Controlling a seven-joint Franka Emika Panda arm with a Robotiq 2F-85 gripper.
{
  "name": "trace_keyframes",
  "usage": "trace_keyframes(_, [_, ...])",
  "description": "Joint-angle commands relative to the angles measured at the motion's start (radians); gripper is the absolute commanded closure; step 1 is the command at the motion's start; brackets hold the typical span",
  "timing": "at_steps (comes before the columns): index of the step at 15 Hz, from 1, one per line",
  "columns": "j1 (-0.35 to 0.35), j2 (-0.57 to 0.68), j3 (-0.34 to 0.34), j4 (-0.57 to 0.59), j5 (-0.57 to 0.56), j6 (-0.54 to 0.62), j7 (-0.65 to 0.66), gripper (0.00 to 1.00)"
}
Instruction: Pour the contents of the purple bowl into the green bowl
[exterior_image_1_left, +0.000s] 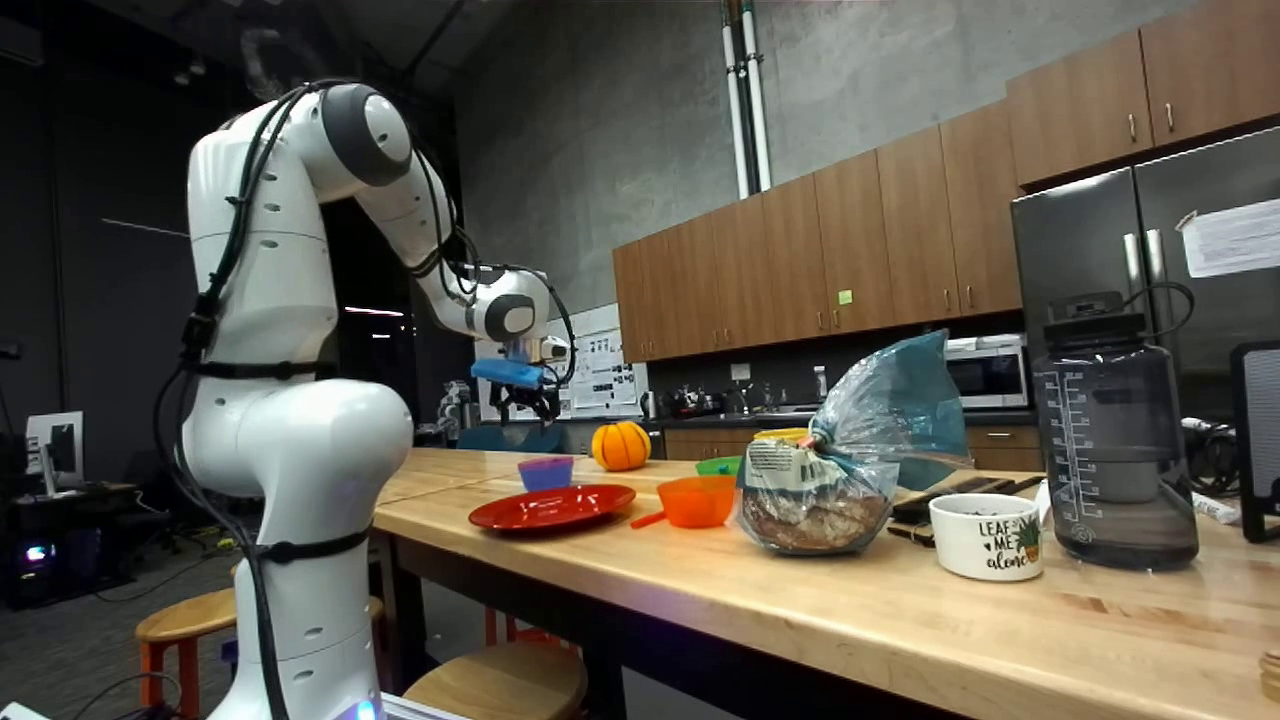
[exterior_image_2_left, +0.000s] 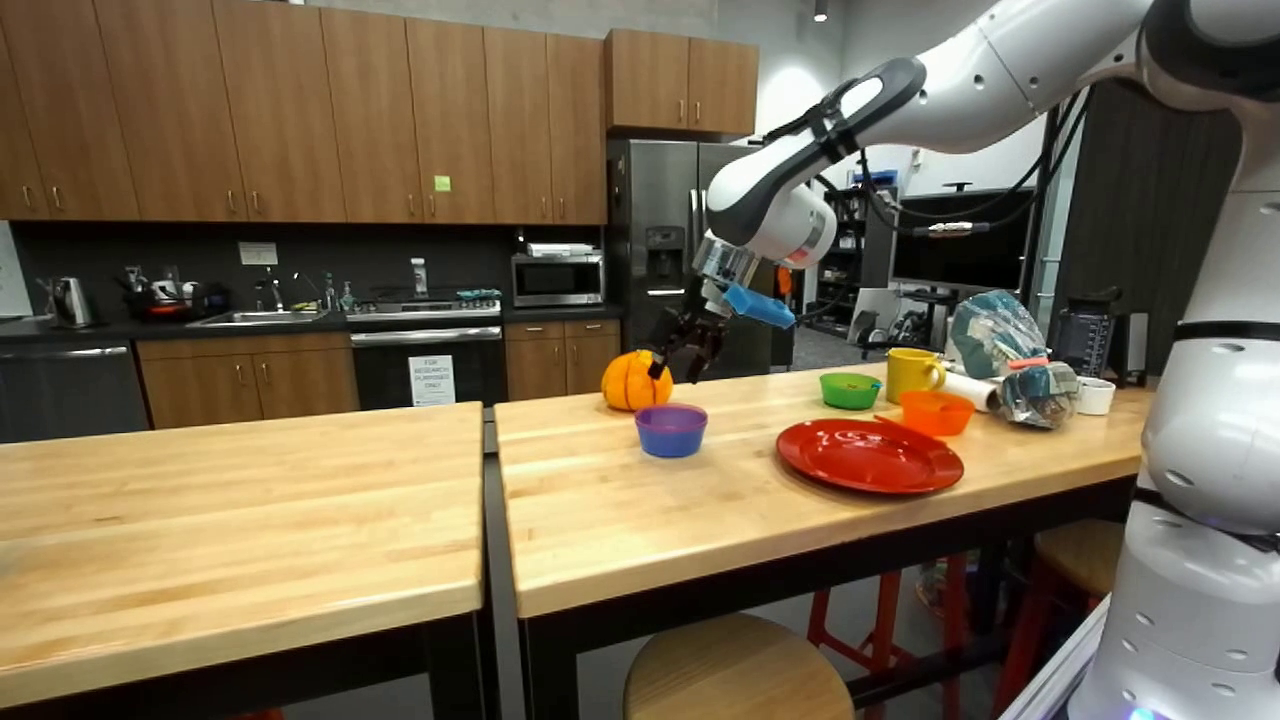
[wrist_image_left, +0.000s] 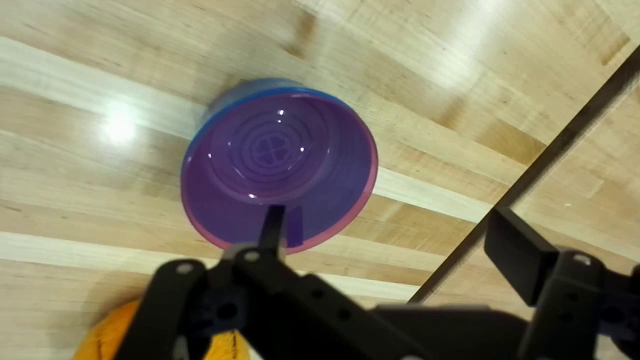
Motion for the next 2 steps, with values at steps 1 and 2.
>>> trace_keyframes(1, [0.004,-0.088,-0.031,-0.094,0.049,0.040,-0.028,0.00])
trace_keyframes(2, [0.005,-0.099,-0.038,-0.110,0.058,0.057,-0.024,0.00])
